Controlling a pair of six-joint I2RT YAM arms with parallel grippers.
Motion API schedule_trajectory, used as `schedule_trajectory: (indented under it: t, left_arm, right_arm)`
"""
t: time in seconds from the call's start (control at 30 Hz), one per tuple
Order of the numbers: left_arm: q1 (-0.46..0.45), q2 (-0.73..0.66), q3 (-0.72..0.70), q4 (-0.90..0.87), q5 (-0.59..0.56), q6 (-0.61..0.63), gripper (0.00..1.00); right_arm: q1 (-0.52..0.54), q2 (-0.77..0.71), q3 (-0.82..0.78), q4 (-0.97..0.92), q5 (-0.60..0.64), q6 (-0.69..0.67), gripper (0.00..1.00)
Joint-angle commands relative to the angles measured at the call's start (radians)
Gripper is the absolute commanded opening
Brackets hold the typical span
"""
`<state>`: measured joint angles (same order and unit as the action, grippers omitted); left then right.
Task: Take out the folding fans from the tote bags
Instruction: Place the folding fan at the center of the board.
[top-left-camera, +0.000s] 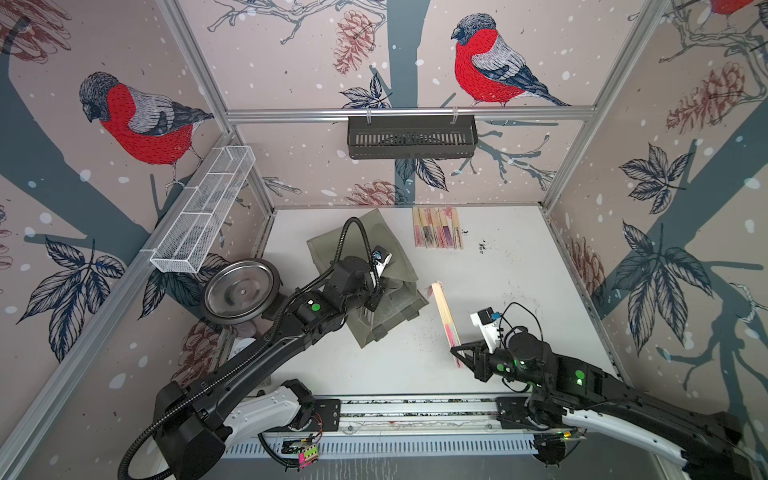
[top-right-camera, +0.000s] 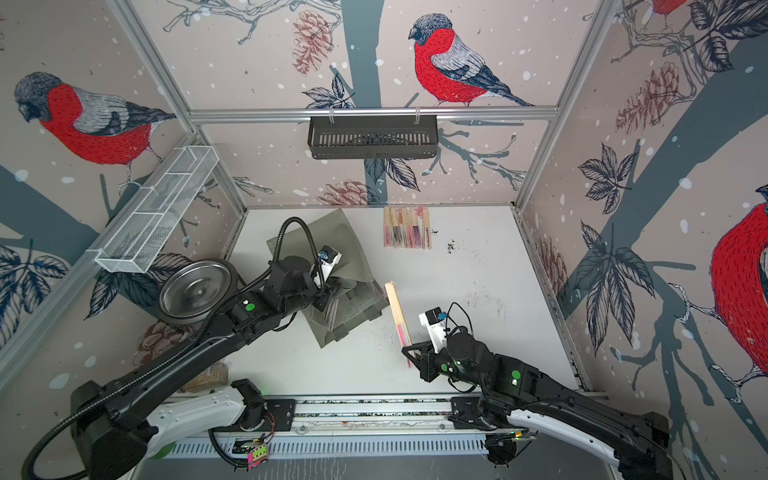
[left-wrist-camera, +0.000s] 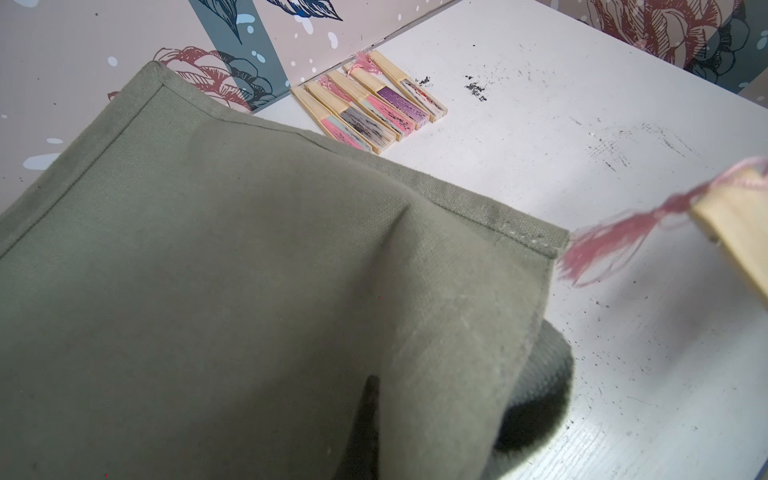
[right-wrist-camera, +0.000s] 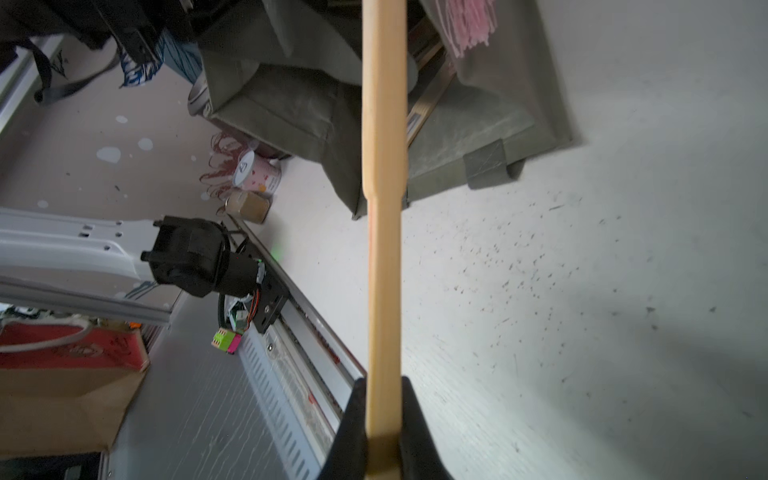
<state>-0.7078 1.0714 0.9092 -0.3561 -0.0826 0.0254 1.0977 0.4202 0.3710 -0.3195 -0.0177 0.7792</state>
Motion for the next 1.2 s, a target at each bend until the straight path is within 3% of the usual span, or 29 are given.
schedule_trajectory:
  t: [0.0,0.2,0.37,0.57,0.83,1.17]
  left_arm:
    - [-0.001,0.000,0.007,0.024,-0.008,0.001,0.00]
    - [-0.001,-0.001,0.007,0.024,0.000,-0.001,0.00]
    - [-0.001,0.001,0.006,0.023,-0.003,-0.001,0.00]
    - [-0.001,-0.002,0.008,0.024,0.003,-0.001,0.00]
    - [-0.001,0.013,0.008,0.026,0.025,-0.004,0.00]
    - [-0.002,0.007,0.003,0.028,0.020,-0.004,0.00]
  right_arm:
    - [-0.067,0.019,0.037,0.045,0.090,-0.041,0.07]
    - [-0.350,0.133,0.083,0.197,-0.090,-0.149,0.06]
    - [-0.668,0.376,0.179,0.249,-0.274,-0.214,0.06]
    - [-0.884,0.684,0.324,0.293,-0.328,-0.296,0.05]
    - [-1.019,1.114,0.576,0.313,-0.373,-0.309,0.05]
    - [-1.071,1.596,0.996,0.185,-0.447,-0.390,0.06]
